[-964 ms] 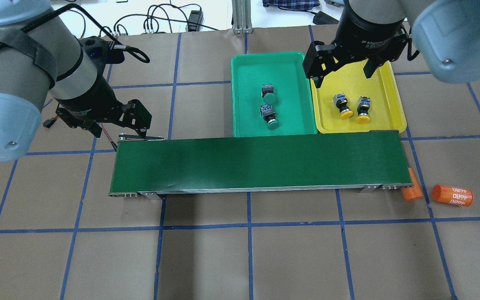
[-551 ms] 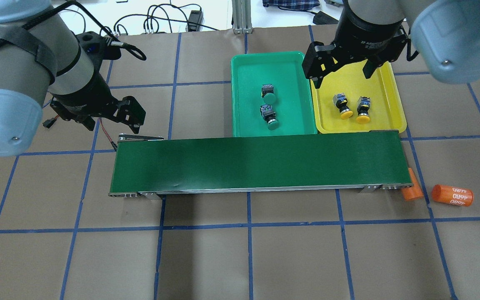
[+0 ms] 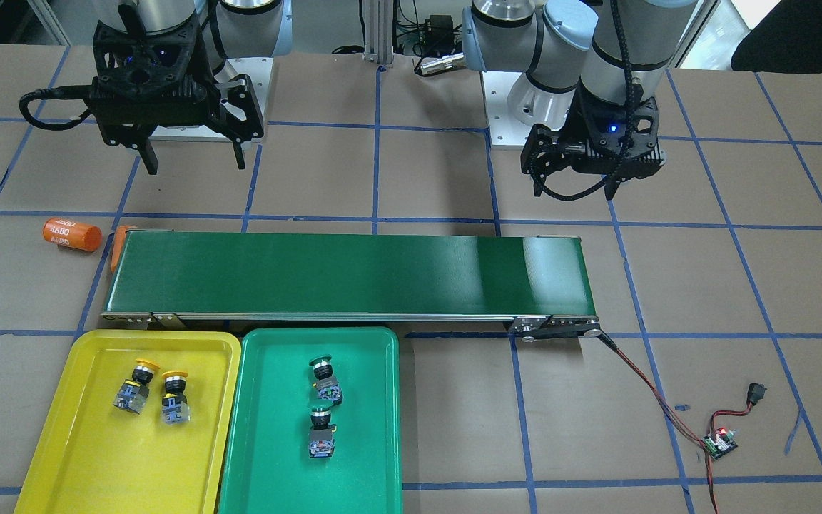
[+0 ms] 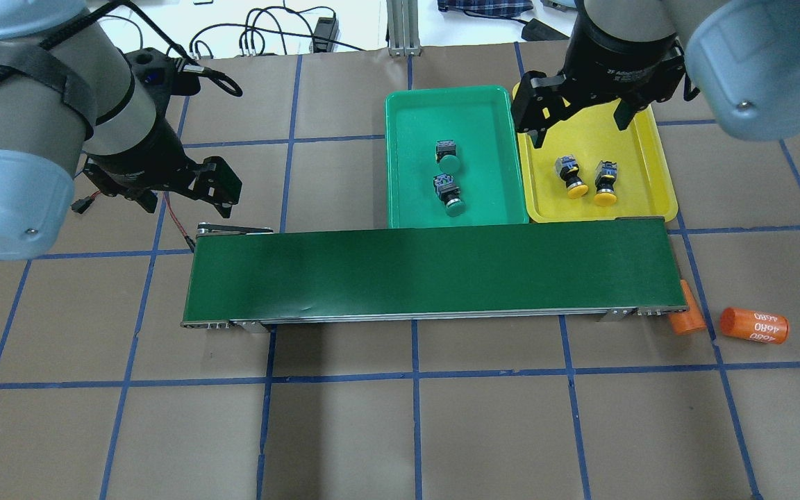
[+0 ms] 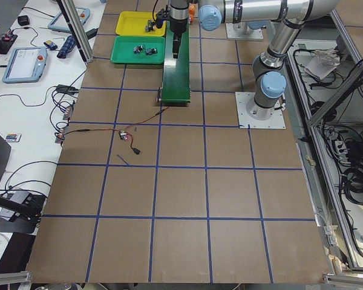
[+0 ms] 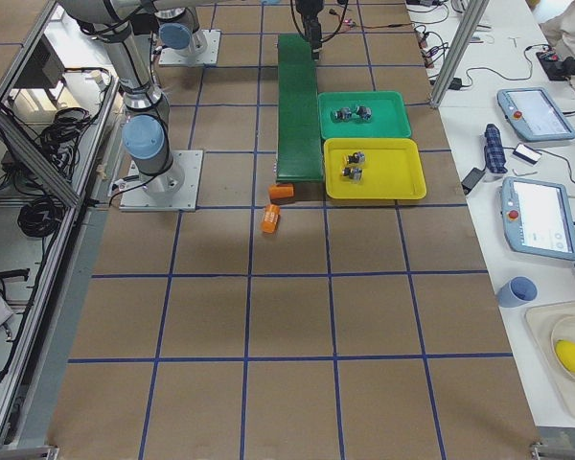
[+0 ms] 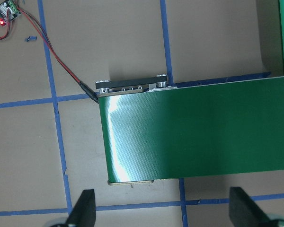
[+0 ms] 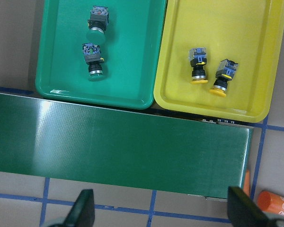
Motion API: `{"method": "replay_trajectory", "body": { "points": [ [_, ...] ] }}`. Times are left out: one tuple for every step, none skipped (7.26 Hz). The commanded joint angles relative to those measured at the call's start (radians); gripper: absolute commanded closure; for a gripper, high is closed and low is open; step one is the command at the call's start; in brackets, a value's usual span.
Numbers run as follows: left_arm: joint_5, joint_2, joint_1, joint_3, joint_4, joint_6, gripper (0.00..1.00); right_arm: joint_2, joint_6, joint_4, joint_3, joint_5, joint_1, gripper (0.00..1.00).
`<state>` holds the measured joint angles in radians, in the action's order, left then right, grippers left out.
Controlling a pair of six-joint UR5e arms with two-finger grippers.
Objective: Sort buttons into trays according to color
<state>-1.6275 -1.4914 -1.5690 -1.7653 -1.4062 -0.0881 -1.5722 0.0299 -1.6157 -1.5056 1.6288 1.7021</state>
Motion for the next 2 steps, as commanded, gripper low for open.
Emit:
{"method": "replay_trajectory", "body": {
  "points": [
    [0.011,-0.001,-0.003,0.001,0.001,0.008,0.0,0.003,-0.008,-0.006,-0.002,-0.003,0.001,0.0],
    [0.011,0.0,-0.005,0.01,0.001,0.008,0.0,0.0,-0.001,-0.007,-0.001,0.003,-0.001,0.0]
  ]
}}
